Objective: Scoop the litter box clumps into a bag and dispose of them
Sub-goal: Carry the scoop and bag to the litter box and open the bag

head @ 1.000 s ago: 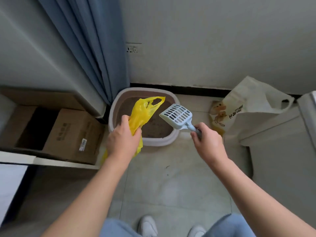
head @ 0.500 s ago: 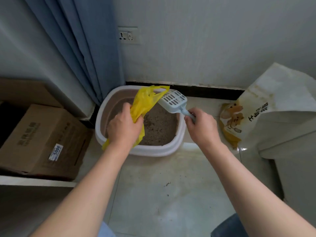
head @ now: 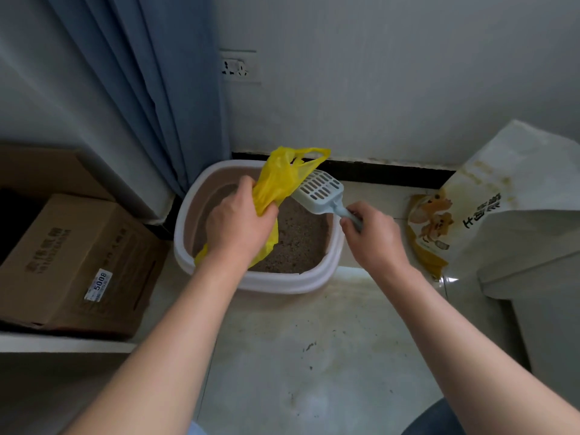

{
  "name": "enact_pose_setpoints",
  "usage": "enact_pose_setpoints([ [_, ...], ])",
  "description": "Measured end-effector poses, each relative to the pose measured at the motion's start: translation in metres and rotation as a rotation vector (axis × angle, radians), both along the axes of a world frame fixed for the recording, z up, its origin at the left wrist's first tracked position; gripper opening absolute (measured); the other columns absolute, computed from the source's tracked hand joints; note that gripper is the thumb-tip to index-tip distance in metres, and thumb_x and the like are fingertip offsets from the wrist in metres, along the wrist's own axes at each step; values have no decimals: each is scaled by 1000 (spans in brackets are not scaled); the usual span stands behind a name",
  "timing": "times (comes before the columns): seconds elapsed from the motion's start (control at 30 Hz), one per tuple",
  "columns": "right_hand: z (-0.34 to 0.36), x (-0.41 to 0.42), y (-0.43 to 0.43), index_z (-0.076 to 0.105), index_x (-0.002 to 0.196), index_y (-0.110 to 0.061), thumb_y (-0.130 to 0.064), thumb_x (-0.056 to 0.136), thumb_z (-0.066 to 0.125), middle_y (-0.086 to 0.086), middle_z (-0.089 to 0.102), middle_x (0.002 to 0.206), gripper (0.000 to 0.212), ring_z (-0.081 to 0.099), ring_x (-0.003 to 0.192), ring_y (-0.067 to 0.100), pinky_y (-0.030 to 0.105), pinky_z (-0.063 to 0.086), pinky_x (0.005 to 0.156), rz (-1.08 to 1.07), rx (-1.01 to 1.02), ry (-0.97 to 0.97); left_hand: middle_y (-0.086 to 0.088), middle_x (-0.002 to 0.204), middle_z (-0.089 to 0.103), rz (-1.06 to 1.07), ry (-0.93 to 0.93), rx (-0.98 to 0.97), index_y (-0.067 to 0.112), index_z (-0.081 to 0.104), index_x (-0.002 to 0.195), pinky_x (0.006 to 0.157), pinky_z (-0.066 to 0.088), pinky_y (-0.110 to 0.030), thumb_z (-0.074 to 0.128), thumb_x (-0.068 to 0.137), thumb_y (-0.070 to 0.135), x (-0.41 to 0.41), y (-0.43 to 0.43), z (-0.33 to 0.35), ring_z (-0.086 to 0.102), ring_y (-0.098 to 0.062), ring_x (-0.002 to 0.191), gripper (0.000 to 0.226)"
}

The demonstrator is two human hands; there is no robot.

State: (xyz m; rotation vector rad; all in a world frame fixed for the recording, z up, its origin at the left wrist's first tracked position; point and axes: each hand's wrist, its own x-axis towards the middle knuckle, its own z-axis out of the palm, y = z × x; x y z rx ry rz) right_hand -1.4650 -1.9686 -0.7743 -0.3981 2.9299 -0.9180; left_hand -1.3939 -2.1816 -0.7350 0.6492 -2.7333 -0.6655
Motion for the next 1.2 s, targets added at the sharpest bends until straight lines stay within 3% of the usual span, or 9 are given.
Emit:
enact_pose_setpoints([
  [0.2, -5, -10, 15, 65, 107, -24, -28, 95, 58, -8, 64, 79, 14, 59, 69, 12, 39, 54, 66, -25, 11, 29, -8, 94, 67, -8, 32, -4, 20, 54, 110, 69, 47, -41, 59, 90, 47, -6, -4, -6, 62, -37, 85, 34],
  [0.27, -3, -10, 18, 65, 107, -25, -29, 95, 58, -9, 63, 78, 14, 58, 68, 11, 37, 52, 65, -34, 3, 48, -8, 95, 66, 6, 42, 9, 20, 54, 110, 68, 44, -39, 59, 90, 47, -8, -2, -4, 61, -37, 86, 34],
  [0.43, -10, -7, 23, 66, 102, -27, -30, 95, 59, -11, 61, 74, 11, 54, 64, 4, 26, 37, 53, -6, 42, 32, -6, 91, 65, -13, 10, 0, 21, 53, 107, 69, 50, -43, 60, 89, 50, -4, -3, -1, 61, -35, 81, 35],
  [0.5, -21, -4, 21, 66, 100, -26, -29, 95, 58, -10, 61, 73, 10, 55, 63, 4, 24, 39, 52, 38, 68, -14, -1, 86, 60, 9, 4, -9, 21, 53, 107, 65, 44, -39, 59, 90, 50, 0, -8, 3, 55, -30, 75, 34],
  [0.57, -35, -1, 11, 66, 103, -24, -28, 96, 56, -9, 64, 77, 14, 58, 65, 8, 27, 45, 55, 101, 121, -79, -1, 88, 57, 41, -7, -14, 20, 52, 110, 65, 39, -36, 60, 91, 49, 5, -13, 7, 48, -27, 74, 35],
  [0.73, -72, -10, -35, 66, 117, -21, -29, 97, 52, 1, 69, 94, 25, 63, 79, 20, 33, 54, 70, 205, 261, -123, -12, 98, 66, 49, -33, -48, 19, 50, 110, 66, 40, -37, 61, 89, 48, 21, -27, 10, 61, -38, 89, 37],
  [1.0, -116, -17, -82, 70, 107, -15, -26, 93, 52, 8, 66, 100, 25, 59, 92, 28, 32, 41, 72, 239, 451, 37, -13, 103, 67, 99, -97, -118, 20, 49, 112, 67, 38, -37, 60, 90, 48, 50, -54, 7, 62, -40, 93, 38],
  [1.2, -129, -10, -84, 68, 103, -20, -30, 86, 64, 2, 67, 103, 21, 54, 106, 26, 39, 36, 92, 257, 656, 26, -11, 101, 66, 74, -71, -102, 20, 49, 112, 66, 36, -35, 60, 89, 48, 53, -56, 8, 62, -39, 92, 38],
])
